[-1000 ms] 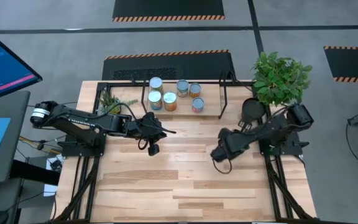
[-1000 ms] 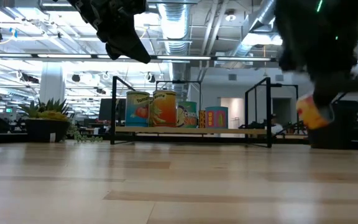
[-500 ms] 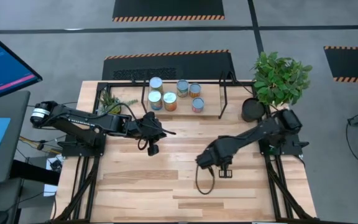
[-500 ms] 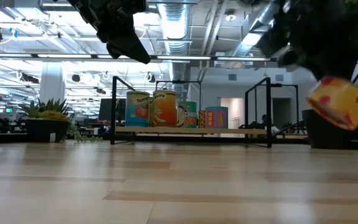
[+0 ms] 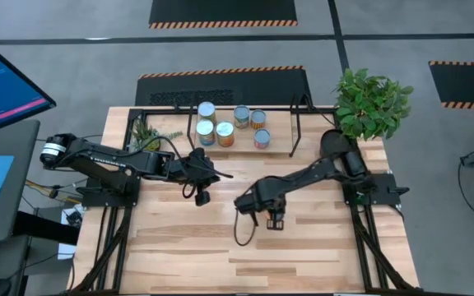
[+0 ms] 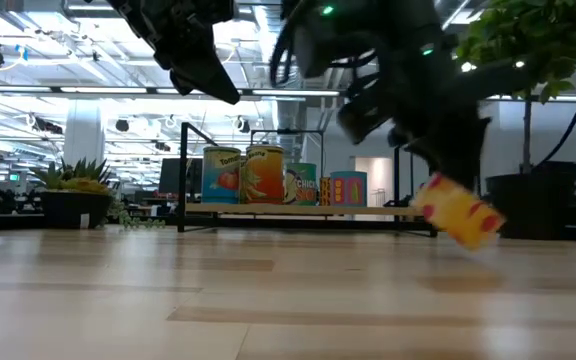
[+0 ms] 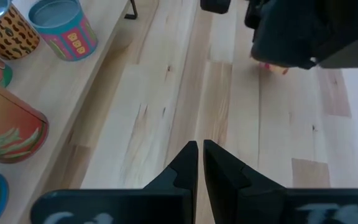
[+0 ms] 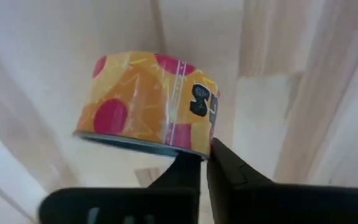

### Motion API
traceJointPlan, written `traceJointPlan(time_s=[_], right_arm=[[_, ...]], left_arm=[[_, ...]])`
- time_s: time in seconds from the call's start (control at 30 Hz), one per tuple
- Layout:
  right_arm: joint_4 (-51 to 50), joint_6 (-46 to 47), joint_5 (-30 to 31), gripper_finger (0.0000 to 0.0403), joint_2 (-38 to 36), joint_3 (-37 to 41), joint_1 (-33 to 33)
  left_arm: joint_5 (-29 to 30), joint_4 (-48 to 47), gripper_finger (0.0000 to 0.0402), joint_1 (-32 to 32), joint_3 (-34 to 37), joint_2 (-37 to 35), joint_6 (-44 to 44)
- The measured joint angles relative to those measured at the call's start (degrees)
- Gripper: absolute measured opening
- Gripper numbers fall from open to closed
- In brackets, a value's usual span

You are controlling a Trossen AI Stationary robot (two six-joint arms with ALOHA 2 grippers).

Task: Pick and place cans onto a shelf
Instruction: Put the canned pineapple on the shelf

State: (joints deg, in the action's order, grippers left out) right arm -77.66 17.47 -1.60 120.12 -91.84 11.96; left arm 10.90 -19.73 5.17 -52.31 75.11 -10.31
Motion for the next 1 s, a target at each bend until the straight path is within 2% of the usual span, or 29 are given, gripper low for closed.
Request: traceJointPlan(time_s=[0.23, 0.43, 0.53, 0.7, 0.87, 0.93, 1.0], right_arm=[[1.21, 0.44, 0.68, 0.01, 0.33, -3.26, -2.79], [-0.83, 0.54, 6.31, 0.0149, 0.3, -7.52, -5.01], [-3.01, 1.96, 12.58, 0.0166, -1.31, -10.28, -4.36], [-4.55, 10.13, 24.67, 0.0171, -9.47, -11.78, 2.55], [-8.83, 28.74, 34.71, 0.0155, -17.06, -11.73, 12.4], [-10.45, 34.47, 37.57, 0.0147, -18.62, -11.75, 16.57], [-12.28, 38.21, 37.76, 0.0138, -19.06, -11.76, 20.23]], left_arm=[[0.0, -0.99, 0.0015, 0.02, 0.0, 0.0, 0.0], [0.0, -1.65, 0.0015, 0.02, 0.0, 0.0, 0.02], [0.0, -1.98, 0.0015, 0.02, 0.0, 0.0, 0.2], [0.0, -2.82, 0.0015, 0.02, -0.01, 0.0, 0.2], [0.0, -3.33, 0.0015, 0.02, 0.0, 0.0, 0.17], [0.0, -2.76, 0.0015, 0.02, 0.0, 0.0, 0.46], [0.02, -2.49, 0.0015, 0.02, 0.0, 0.0, 1.86]])
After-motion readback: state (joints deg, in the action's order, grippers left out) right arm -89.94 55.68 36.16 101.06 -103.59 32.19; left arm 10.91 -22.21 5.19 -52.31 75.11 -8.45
